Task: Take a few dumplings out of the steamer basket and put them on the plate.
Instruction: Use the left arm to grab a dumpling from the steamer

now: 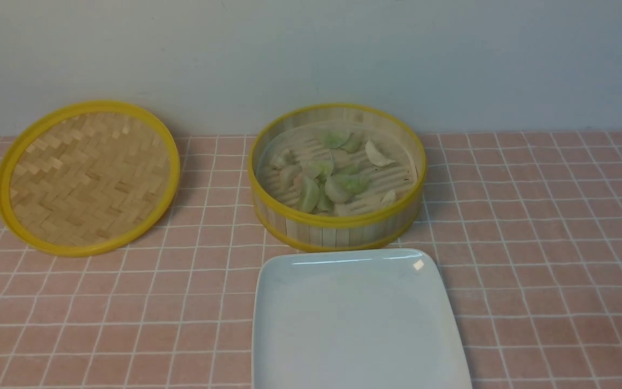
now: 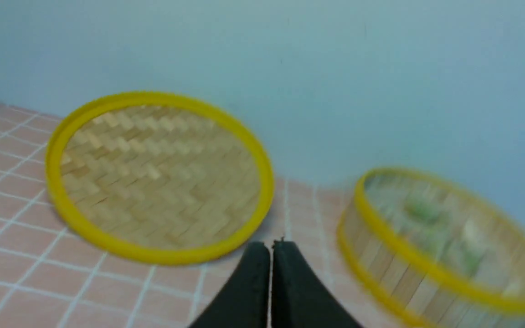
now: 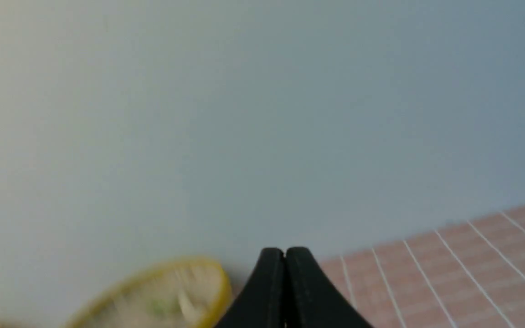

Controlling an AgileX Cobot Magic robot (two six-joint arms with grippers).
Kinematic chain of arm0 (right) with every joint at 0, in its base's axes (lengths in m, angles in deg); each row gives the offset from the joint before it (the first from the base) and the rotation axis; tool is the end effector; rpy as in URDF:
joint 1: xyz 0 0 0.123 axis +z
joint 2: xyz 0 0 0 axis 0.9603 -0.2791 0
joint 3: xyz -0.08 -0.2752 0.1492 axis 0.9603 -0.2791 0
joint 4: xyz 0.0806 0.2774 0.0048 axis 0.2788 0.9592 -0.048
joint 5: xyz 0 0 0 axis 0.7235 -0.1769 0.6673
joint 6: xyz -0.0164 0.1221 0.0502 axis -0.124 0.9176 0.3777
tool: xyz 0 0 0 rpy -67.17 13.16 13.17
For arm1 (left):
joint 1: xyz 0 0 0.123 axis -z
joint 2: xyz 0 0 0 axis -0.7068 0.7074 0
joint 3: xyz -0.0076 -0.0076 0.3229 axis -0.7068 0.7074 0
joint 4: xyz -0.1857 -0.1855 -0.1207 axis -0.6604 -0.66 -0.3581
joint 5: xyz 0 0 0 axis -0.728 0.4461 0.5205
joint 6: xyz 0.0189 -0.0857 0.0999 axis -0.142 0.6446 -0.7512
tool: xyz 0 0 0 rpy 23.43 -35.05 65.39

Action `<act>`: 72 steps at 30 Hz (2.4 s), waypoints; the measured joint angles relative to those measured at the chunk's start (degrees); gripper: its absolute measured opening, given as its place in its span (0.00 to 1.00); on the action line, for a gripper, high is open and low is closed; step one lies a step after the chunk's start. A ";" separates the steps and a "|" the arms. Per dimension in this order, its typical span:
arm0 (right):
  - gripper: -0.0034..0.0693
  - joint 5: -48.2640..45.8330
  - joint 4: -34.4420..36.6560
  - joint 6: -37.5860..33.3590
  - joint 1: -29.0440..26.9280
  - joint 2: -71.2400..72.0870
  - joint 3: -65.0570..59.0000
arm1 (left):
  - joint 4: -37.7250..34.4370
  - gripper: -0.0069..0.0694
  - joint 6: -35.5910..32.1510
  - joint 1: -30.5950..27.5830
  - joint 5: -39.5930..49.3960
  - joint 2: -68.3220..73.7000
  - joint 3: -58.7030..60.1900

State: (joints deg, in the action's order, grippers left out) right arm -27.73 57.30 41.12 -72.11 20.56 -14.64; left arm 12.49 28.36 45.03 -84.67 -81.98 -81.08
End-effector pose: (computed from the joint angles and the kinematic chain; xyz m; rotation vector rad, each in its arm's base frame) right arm 0.0974 -0.0011 0.2182 0.3322 1.3790 0.3901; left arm 0.0979 -0.0015 0.2020 -0.3535 1.4999 -0.3877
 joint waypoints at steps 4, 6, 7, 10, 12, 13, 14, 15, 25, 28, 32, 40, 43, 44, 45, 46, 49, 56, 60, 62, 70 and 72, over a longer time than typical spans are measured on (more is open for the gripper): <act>0.03 8.78 4.98 0.61 0.00 0.00 0.05 | -11.16 0.08 3.19 0.00 -9.05 0.00 0.00; 0.03 10.51 5.79 0.76 0.00 0.00 0.05 | -13.74 0.08 3.48 0.00 -13.83 0.00 0.00; 0.03 11.47 5.82 1.19 0.00 0.00 0.05 | -14.65 0.08 3.63 0.00 -16.14 0.00 0.00; 0.03 14.16 5.79 3.23 0.00 0.00 0.05 | -15.67 0.08 3.69 0.00 -17.18 0.00 -2.33; 0.03 11.05 3.10 4.48 0.34 -0.16 1.94 | -14.58 0.08 3.12 0.00 -14.79 0.60 -8.10; 0.03 8.70 1.76 4.93 0.56 -0.44 2.83 | -13.45 0.08 2.72 0.00 -13.16 1.58 -9.98; 0.03 3.90 -1.13 5.66 1.01 -1.37 5.87 | -11.79 0.08 2.03 0.00 -10.35 3.50 -13.28; 0.03 -2.37 -5.33 6.98 1.68 -3.28 11.44 | -9.97 0.08 1.13 0.00 -5.92 6.16 -17.57; 0.03 -58.71 -11.97 -2.80 9.19 -36.01 50.83 | -2.19 0.08 -11.30 0.00 49.96 48.95 -52.83; 0.03 -70.09 -10.84 -8.67 9.75 -46.35 58.82 | -2.19 0.08 -16.16 0.09 57.98 60.46 -58.89; 0.03 -76.36 -7.57 -14.22 9.80 -55.76 64.83 | -0.64 0.08 -19.03 4.10 58.06 72.51 -64.27; 0.03 -76.56 3.07 -19.44 9.80 -65.71 66.39 | 4.51 0.08 -18.11 17.88 51.12 91.57 -78.31; 0.03 -75.64 4.09 -19.84 9.80 -67.20 66.39 | 4.84 0.08 -19.81 19.70 50.32 99.97 -86.02; 0.03 -75.37 4.16 -19.90 9.80 -67.34 66.39 | 4.84 0.08 -20.81 20.10 50.25 102.78 -88.57; 0.03 -74.98 4.23 -19.97 9.80 -67.35 66.39 | 5.00 0.08 -21.86 20.38 50.25 105.58 -91.08; 0.03 -74.73 4.23 -20.00 9.80 -67.39 66.39 | 5.11 0.08 -22.71 20.69 50.25 108.35 -93.55; 0.03 -74.50 4.44 -20.06 9.80 -67.39 66.44 | 5.24 0.11 -24.04 20.96 50.21 115.46 -99.99; 0.03 -74.19 4.44 -20.06 9.80 -67.39 66.44 | 5.12 0.36 -24.41 21.22 49.73 126.02 -109.60; 0.03 -73.59 4.44 -20.06 9.80 -67.39 66.44 | 4.94 0.57 -24.42 21.48 45.28 129.00 -111.37; 0.03 -73.54 4.44 -20.06 9.80 -67.39 66.44 | 4.88 0.62 -24.42 21.67 43.39 129.92 -111.46; 0.03 -73.42 4.44 -20.06 9.80 -67.39 66.44 | 4.56 0.53 -24.42 21.78 39.88 133.10 -111.64; 0.03 -73.42 4.44 -20.06 9.80 -67.39 66.44 | 4.44 0.40 -24.42 21.78 40.21 133.17 -111.64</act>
State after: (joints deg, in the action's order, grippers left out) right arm -101.15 61.74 21.06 -62.31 -46.84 51.80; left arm 16.94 3.93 66.82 -44.46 51.18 -192.72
